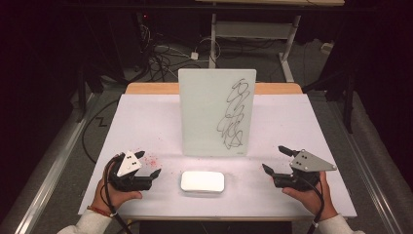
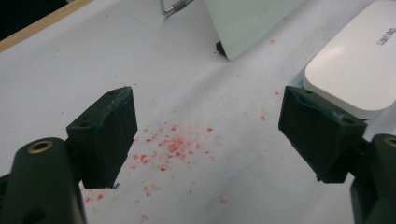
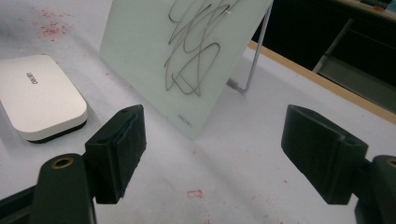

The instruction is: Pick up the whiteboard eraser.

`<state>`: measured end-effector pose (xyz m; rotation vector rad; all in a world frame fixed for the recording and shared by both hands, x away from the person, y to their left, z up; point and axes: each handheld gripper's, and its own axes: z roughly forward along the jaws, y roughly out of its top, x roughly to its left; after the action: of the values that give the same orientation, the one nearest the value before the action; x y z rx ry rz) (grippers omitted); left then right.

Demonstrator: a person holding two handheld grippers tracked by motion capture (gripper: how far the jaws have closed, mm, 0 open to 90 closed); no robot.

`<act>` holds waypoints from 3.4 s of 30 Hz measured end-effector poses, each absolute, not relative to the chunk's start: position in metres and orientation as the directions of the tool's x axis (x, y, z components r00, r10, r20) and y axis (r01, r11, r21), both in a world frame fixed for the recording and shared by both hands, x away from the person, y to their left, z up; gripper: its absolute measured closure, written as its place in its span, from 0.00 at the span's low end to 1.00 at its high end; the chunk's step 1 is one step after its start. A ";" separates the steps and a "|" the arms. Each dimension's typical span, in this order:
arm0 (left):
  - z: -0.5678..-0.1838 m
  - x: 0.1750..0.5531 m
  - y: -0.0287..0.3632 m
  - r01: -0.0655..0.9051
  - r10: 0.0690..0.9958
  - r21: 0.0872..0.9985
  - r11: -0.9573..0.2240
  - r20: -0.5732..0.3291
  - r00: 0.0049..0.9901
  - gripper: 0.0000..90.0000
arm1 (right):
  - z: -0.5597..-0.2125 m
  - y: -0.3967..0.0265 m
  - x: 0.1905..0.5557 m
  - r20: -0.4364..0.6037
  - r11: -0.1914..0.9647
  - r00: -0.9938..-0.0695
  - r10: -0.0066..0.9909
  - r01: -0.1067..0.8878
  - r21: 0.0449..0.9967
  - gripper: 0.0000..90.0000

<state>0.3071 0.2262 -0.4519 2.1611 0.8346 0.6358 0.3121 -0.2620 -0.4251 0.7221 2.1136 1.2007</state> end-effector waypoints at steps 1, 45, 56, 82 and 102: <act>-0.452 0.307 0.226 0.365 0.719 0.760 -0.538 0.187 0.669 0.23 | -0.425 -0.262 0.312 -0.230 0.447 -0.674 0.702 0.165 0.879 0.25; -0.439 0.330 0.105 0.175 0.253 0.543 -0.821 0.072 0.965 0.21 | -0.437 -0.246 0.316 -0.194 0.488 -0.745 0.638 0.196 0.851 0.28; -0.452 0.350 0.063 0.133 0.165 0.404 -0.905 0.045 0.985 0.21 | -0.439 -0.246 0.317 -0.190 0.499 -0.762 0.619 0.195 0.844 0.28; -0.437 0.350 0.068 0.121 0.222 0.516 -0.848 0.137 0.965 0.31 | -0.437 -0.249 0.317 -0.192 0.495 -0.756 0.625 0.193 0.847 0.28; -0.421 0.343 0.086 0.185 0.441 0.725 -0.664 0.179 0.880 0.31 | -0.435 -0.253 0.317 -0.211 0.480 -0.728 0.653 0.182 0.858 0.28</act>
<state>0.3426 0.0860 -0.4212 2.2971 0.4480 0.4419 0.3172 -0.2530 -0.4352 0.6884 2.2077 1.1915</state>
